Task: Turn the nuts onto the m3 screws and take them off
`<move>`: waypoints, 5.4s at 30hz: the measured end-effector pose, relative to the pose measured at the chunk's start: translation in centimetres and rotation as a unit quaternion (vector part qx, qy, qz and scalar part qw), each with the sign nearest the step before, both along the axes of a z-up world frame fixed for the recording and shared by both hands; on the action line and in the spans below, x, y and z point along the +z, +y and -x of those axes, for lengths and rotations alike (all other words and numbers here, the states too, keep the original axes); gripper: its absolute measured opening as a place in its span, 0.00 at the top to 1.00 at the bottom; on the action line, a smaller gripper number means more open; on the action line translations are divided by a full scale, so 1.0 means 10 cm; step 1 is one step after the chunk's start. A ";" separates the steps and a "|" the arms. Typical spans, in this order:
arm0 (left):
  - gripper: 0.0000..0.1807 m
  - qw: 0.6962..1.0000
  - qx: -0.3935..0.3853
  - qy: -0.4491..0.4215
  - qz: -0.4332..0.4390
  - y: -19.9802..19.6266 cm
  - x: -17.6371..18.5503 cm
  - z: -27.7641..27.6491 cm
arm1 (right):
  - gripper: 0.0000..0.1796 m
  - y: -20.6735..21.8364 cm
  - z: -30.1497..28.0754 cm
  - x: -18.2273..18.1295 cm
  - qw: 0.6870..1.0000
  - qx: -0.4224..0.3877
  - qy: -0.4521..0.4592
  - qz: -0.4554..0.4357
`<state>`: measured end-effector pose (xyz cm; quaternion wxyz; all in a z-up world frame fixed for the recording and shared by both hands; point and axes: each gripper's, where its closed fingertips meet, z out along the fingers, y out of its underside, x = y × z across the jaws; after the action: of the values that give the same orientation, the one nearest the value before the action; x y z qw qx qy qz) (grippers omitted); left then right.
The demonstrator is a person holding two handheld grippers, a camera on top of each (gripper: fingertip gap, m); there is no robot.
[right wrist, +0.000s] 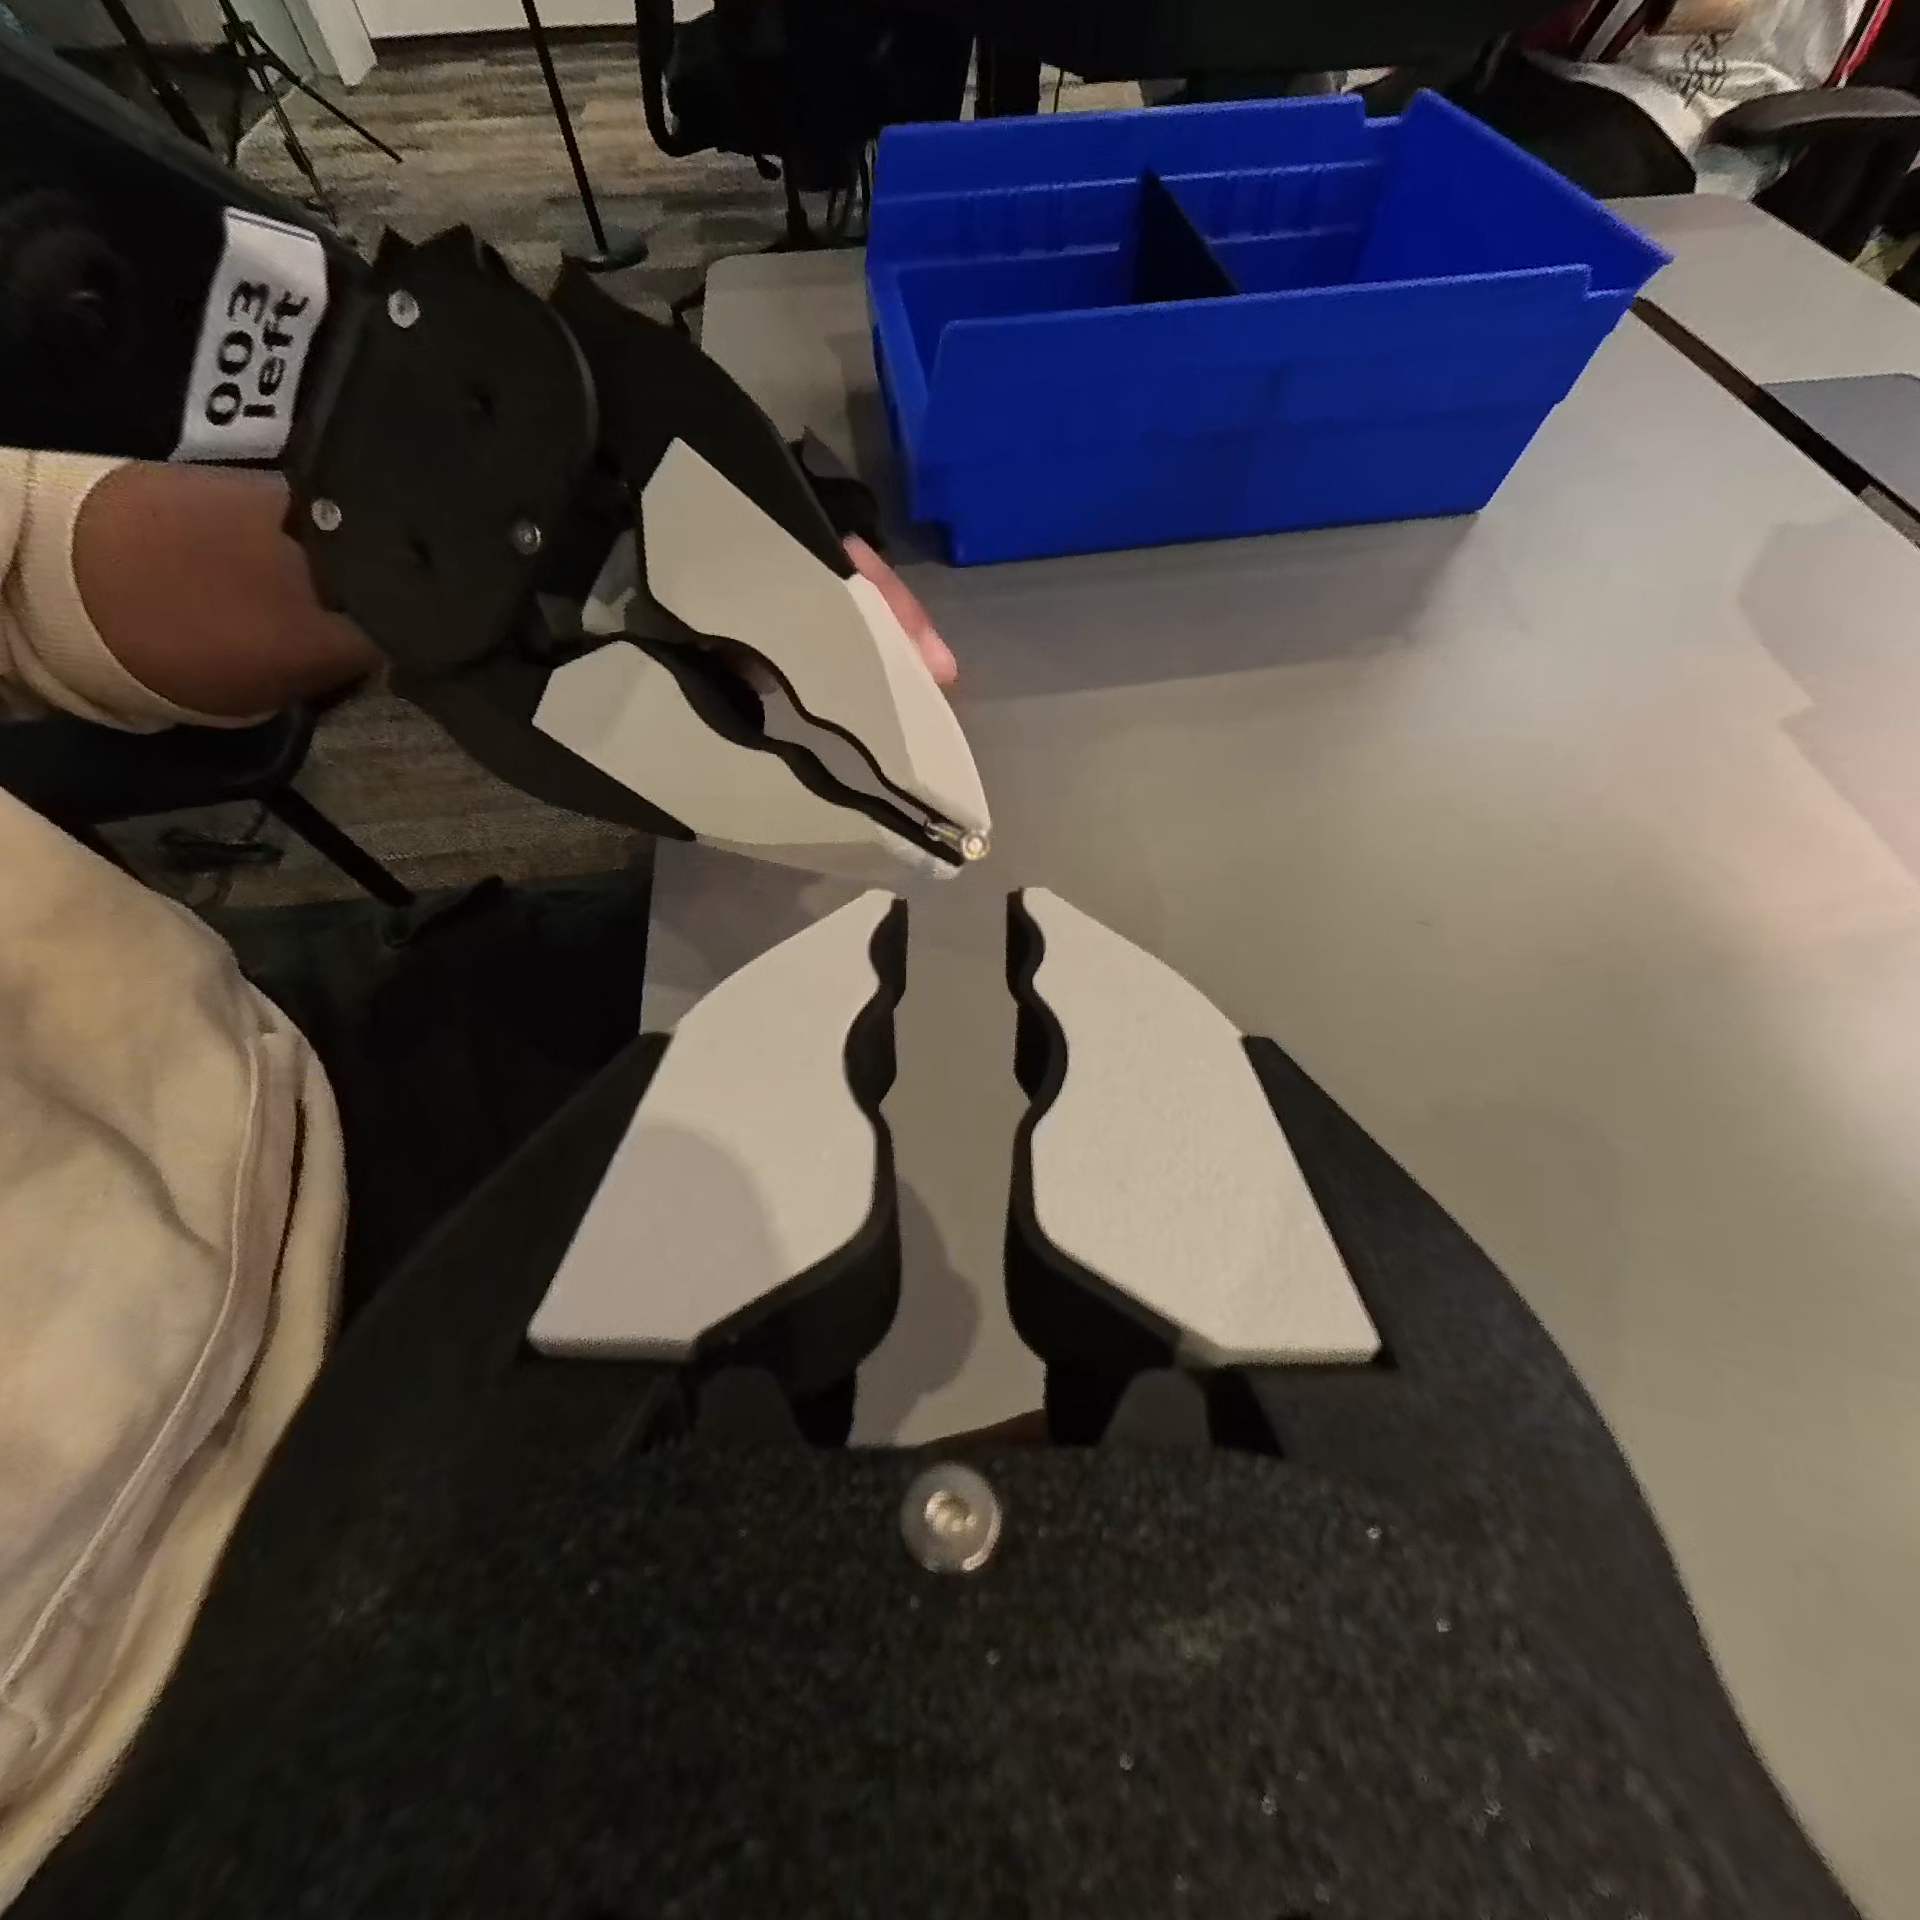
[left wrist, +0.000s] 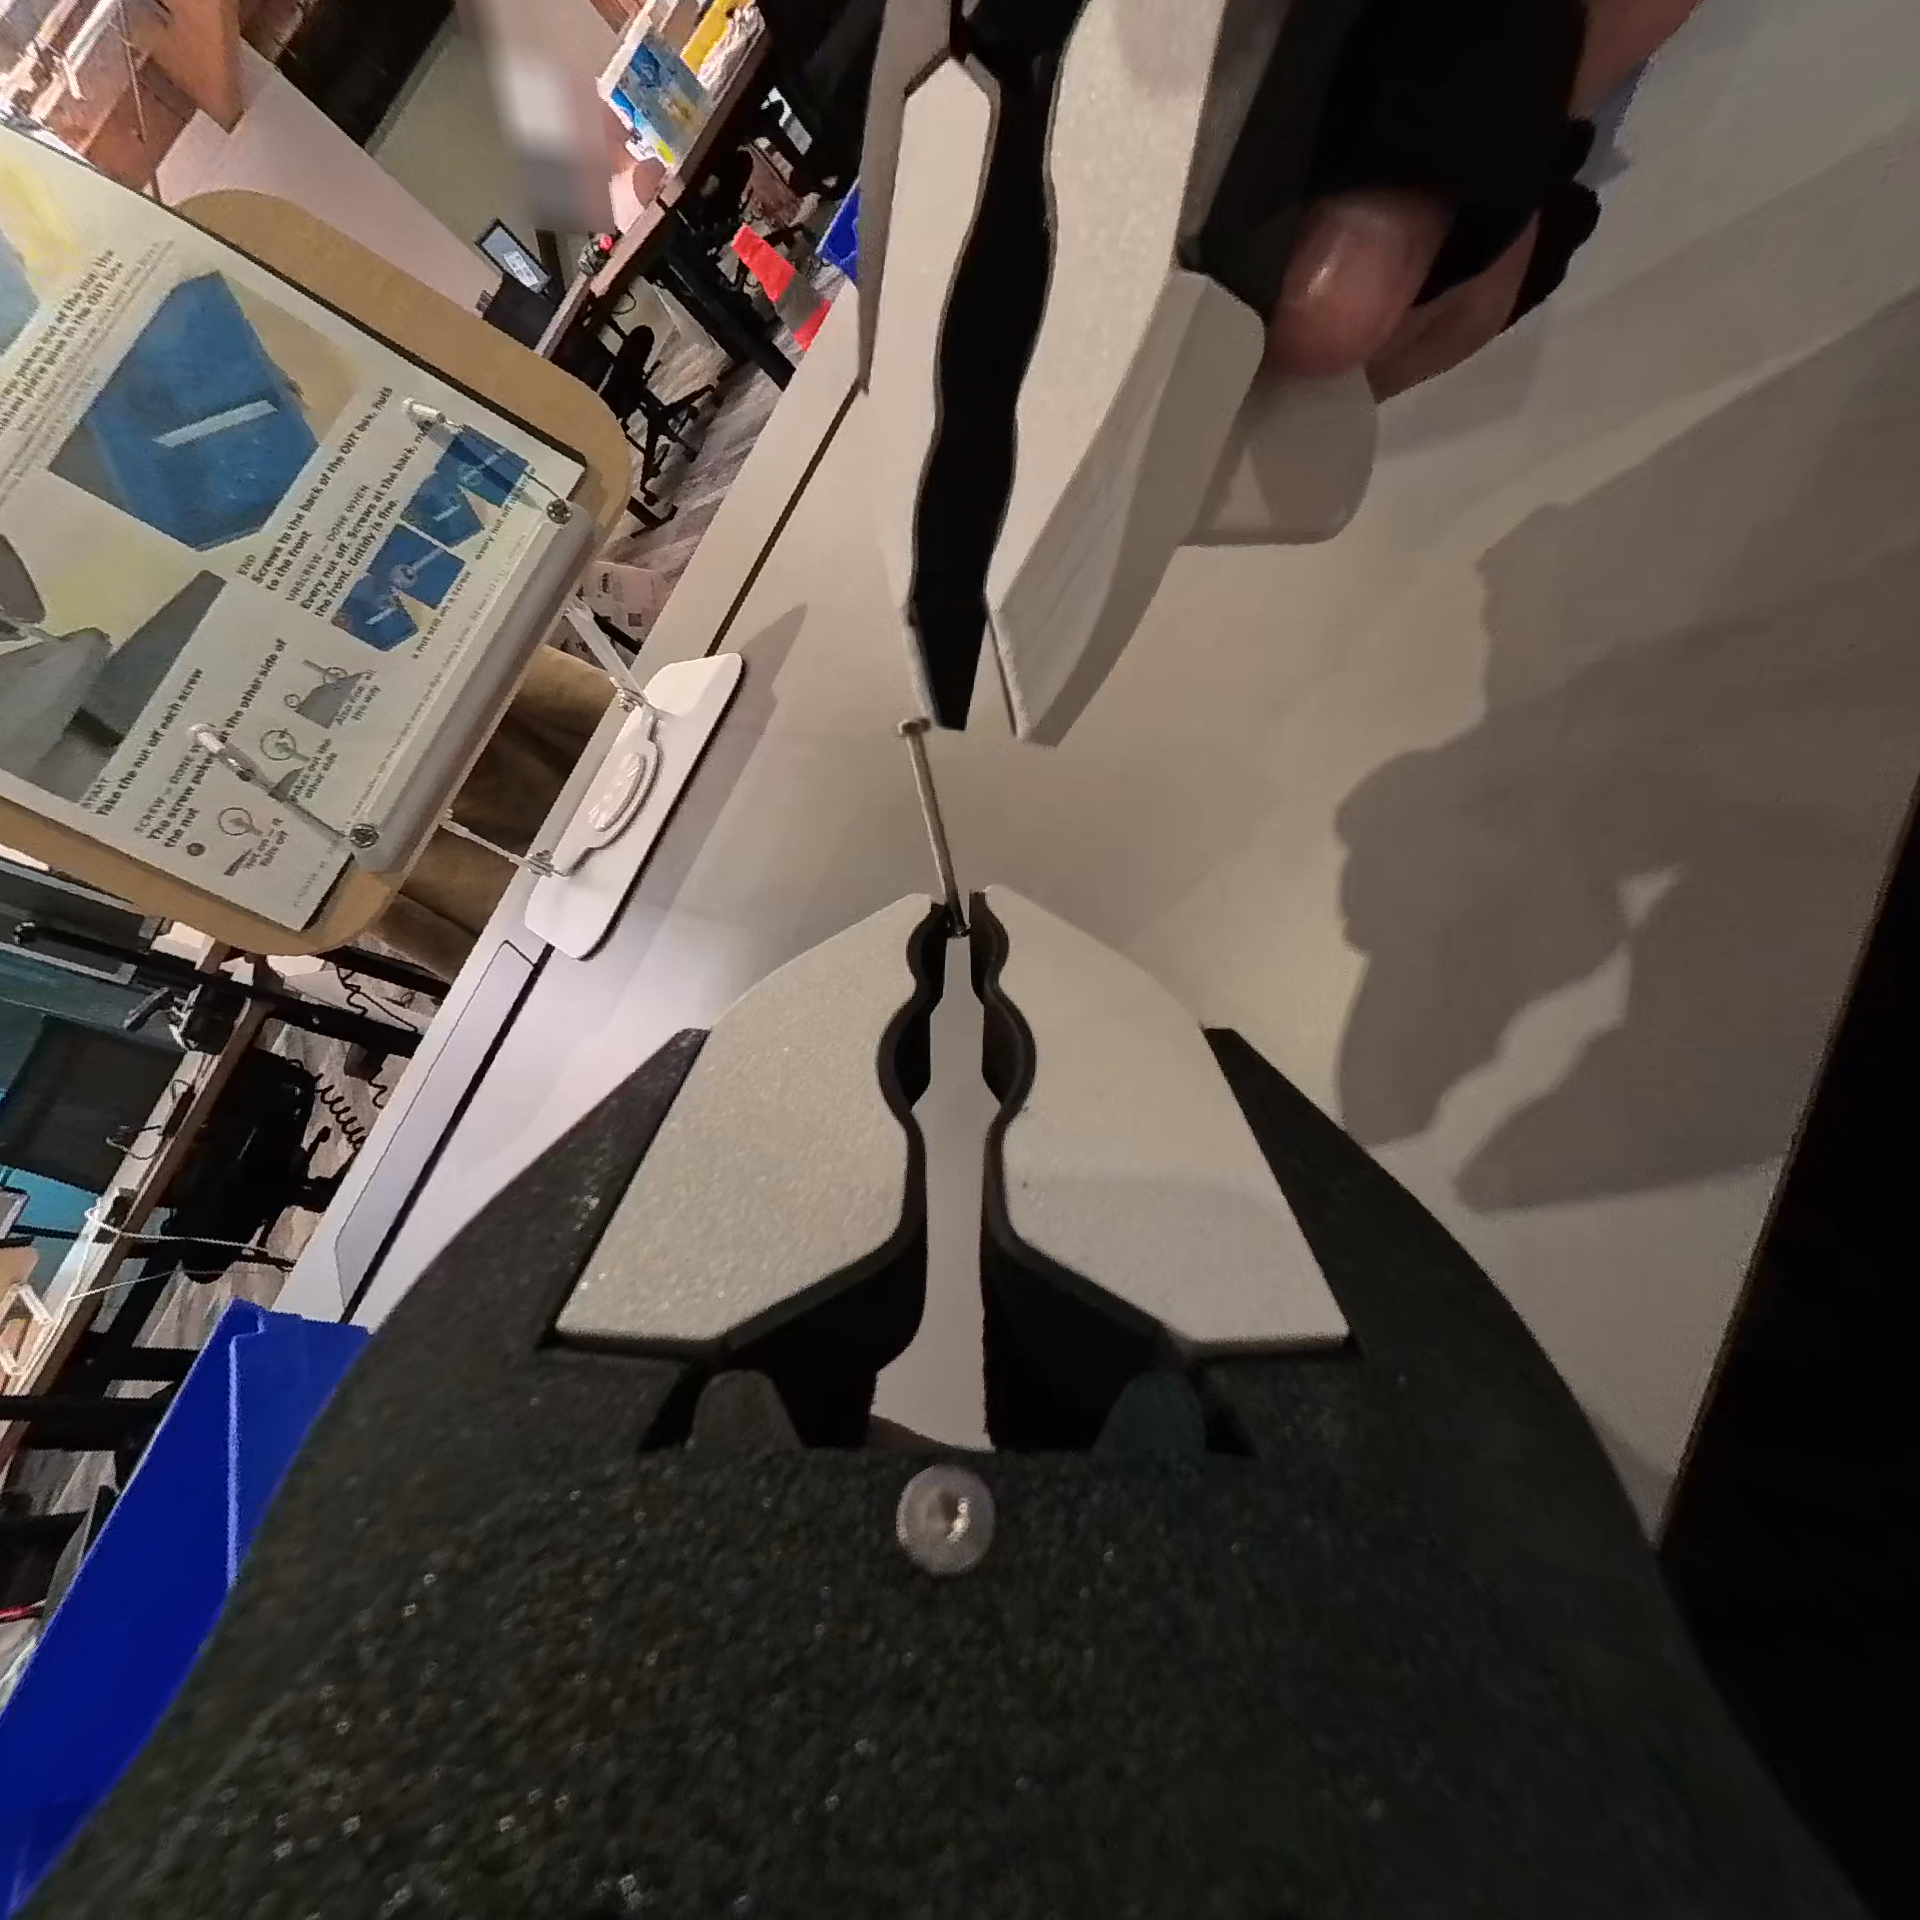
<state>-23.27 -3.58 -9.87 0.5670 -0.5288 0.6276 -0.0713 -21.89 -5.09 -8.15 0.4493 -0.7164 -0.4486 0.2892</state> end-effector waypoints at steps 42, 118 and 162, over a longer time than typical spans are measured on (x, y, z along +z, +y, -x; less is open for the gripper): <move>0.98 0.988 -0.057 -0.090 0.109 -0.13 0.17 0.03 | 0.89 -0.08 0.03 0.25 0.997 0.024 0.065 -0.017; 0.98 0.890 -0.153 -0.273 0.330 -0.14 0.52 0.18 | 0.73 -0.12 0.43 0.70 0.931 0.023 0.361 0.050; 0.98 0.935 -0.209 -0.069 0.277 -0.49 0.14 0.00 | 0.85 -0.30 0.17 0.19 0.996 0.074 -0.011 0.044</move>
<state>-23.28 -8.43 -8.47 0.4121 -0.5155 0.6388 -0.3955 -23.62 -8.13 -6.22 0.3895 -0.7037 -0.4923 0.3328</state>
